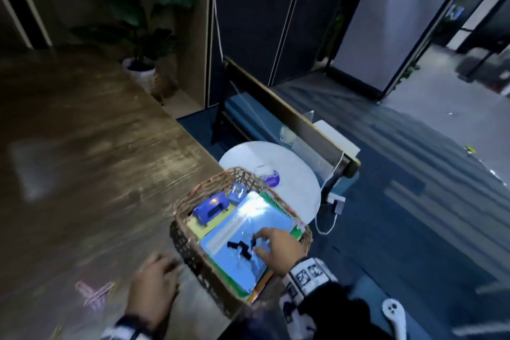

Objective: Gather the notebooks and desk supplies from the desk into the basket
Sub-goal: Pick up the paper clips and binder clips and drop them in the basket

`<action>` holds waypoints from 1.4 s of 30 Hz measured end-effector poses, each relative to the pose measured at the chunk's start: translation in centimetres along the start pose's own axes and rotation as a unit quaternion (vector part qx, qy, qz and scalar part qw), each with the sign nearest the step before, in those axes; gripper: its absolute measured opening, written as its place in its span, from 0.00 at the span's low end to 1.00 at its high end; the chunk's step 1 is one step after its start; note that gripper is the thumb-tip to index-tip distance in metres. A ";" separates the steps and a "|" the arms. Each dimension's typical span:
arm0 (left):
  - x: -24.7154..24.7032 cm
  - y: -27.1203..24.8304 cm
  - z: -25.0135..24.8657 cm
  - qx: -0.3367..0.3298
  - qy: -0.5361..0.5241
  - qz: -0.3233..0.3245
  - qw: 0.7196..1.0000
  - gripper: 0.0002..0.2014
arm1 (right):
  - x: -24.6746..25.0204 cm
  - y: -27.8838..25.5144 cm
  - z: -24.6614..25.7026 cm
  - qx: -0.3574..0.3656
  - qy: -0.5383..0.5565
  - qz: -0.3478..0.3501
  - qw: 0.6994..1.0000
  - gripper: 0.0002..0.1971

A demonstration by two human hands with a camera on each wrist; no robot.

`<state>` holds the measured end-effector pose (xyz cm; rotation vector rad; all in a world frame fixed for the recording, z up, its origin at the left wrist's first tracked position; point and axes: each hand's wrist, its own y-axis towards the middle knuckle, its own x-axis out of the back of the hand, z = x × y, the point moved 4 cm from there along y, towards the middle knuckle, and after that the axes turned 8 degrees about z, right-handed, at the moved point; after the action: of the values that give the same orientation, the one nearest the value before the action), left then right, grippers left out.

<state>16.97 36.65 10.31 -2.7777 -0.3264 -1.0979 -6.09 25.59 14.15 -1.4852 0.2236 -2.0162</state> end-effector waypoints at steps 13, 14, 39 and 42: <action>-1.5 2.2 -5.0 0.005 -0.036 0.076 0.996 0.19 | 0.4 1.0 -1.7 -0.012 0.020 -0.042 0.999 0.15; -0.3 1.6 -3.5 0.025 -0.028 0.050 0.998 0.18 | 1.1 1.3 -2.6 -0.035 0.021 -0.070 0.997 0.16; 9.7 -13.1 14.9 0.345 0.018 -0.173 0.922 0.12 | 0.5 6.6 4.3 -0.133 -0.108 -0.045 0.984 0.22; 8.7 -14.0 15.3 0.354 0.038 -0.141 0.924 0.14 | 0.5 4.4 10.6 -0.017 -0.172 -0.097 0.980 0.27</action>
<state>29.76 54.60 5.83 -2.0761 -0.9267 -0.8920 5.11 24.11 16.17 -1.9102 -0.0322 -1.8650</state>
